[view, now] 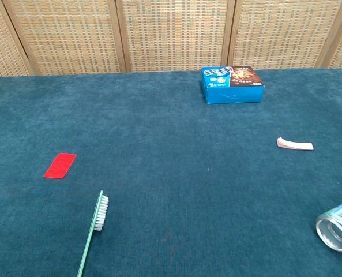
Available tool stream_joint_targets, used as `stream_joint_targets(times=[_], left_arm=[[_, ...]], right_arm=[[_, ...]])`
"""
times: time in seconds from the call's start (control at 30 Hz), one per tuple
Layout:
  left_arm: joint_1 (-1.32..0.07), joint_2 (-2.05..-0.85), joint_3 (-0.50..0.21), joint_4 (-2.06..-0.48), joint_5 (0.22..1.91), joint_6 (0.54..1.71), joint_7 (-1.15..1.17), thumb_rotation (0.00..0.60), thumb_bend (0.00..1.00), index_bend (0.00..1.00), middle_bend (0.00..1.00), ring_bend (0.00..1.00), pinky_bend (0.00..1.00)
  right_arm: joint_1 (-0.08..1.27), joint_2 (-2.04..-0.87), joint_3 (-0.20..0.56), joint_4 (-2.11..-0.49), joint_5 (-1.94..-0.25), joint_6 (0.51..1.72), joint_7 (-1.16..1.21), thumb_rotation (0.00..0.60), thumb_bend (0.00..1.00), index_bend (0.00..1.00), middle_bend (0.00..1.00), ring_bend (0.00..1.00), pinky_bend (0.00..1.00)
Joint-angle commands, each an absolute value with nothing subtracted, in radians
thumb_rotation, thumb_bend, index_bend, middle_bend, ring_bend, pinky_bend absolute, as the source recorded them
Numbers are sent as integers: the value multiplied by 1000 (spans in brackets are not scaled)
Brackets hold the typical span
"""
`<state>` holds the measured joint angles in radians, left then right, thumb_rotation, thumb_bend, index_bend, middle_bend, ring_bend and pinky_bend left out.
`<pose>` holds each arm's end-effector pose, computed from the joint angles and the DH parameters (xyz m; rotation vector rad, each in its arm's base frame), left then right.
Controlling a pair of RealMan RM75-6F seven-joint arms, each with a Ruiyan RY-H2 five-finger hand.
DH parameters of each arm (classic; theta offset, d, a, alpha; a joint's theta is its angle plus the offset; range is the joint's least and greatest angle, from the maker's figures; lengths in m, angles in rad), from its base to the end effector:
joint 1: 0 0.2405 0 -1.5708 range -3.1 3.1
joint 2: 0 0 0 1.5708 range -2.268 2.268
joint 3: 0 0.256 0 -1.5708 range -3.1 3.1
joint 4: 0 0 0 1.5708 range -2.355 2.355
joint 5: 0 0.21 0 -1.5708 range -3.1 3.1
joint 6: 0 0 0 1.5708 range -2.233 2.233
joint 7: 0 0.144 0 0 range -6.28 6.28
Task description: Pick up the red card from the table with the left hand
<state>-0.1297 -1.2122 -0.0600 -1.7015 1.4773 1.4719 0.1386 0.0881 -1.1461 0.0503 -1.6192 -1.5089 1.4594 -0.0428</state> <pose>-0.2776 0.1934 0.1233 -1.3968 -0.9280 -0.9611 -0.3067 -0.1817 0.1458 1.4138 -0.9108 0.8937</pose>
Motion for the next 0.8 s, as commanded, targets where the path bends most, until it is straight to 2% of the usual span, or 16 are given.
stream_joint_targets(times=[0.03, 0.53, 0.8], left_arm=[[-130, -1214, -60, -1700, 1477, 1471, 138, 600, 109, 0, 0, 0, 0], [-142, -1227, -52, -1702, 1488, 1453, 153, 600, 109, 0, 0, 0, 0], [-184, -1268, -55, -1706, 1484, 1391, 199, 600, 124, 0, 0, 0, 0]], right_arm=[[88, -1146, 51, -1619, -1507, 1458, -44, 600, 0, 0, 0, 0, 0], [88, -1140, 48, -1623, -1501, 1449, -39, 600, 0, 0, 0, 0, 0], [87, -1135, 50, -1624, -1494, 1447, -29, 600, 0, 0, 0, 0, 0]])
